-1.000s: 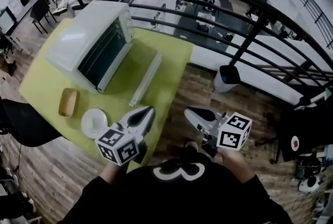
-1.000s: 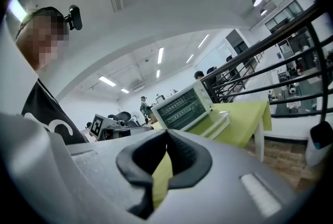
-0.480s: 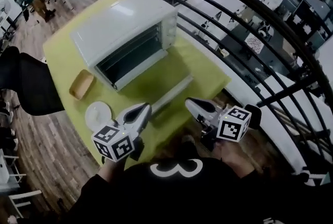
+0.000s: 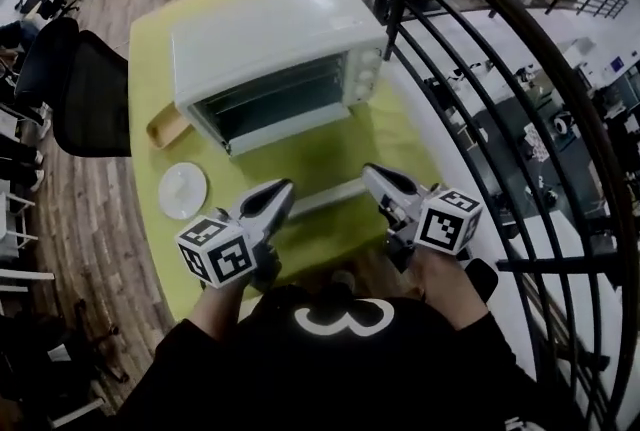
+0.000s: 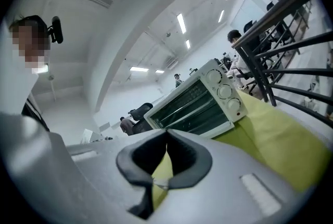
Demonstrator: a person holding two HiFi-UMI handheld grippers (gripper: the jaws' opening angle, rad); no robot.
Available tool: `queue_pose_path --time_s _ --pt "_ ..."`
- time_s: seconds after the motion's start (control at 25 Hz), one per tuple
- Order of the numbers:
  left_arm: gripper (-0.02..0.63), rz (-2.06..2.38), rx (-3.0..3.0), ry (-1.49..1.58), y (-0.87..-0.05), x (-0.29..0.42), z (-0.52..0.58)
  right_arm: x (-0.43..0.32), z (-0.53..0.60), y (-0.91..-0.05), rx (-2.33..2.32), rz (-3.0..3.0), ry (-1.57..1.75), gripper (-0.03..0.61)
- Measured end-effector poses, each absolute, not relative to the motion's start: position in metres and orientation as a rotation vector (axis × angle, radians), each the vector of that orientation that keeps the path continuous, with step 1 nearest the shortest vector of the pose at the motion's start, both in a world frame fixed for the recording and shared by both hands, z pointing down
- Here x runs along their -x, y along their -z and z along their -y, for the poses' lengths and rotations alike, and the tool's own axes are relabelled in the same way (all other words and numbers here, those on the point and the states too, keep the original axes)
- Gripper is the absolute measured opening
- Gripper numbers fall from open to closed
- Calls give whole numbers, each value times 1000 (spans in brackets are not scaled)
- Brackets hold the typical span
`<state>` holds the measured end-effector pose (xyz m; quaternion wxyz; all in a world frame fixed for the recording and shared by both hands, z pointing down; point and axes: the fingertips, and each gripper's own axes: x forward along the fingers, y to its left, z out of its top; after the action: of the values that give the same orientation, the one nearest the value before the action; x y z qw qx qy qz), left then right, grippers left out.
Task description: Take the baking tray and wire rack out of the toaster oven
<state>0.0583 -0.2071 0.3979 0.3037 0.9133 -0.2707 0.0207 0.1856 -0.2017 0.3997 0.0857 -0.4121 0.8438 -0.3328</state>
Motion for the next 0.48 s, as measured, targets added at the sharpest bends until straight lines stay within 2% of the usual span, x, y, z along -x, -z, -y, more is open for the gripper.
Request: queue_pose_path --time_s 0.12,0.16,0.2,0.32,0.4,0.48 --pt "26 749 -2305 54 -402 -55 222 -191 225 -404 1172 -2464 1045 15" --pt "48 775 -2281 90 -403 -52 230 -191 233 -406 1155 -2445 1062 88" --pt "93 810 -2263 122 -404 -47 238 -191 242 -409 1147 -2427 1074 107" --pt "154 909 -2213 213 -405 -28 270 -190 272 -418 1141 -2349 1105 112" --pt "176 947 -2169 273 -405 -14 292 -181 294 -419 1110 -2297 1140 146" --pt "191 960 -2115 320 -409 -4 311 -173 314 -422 1096 -2250 1192 152"
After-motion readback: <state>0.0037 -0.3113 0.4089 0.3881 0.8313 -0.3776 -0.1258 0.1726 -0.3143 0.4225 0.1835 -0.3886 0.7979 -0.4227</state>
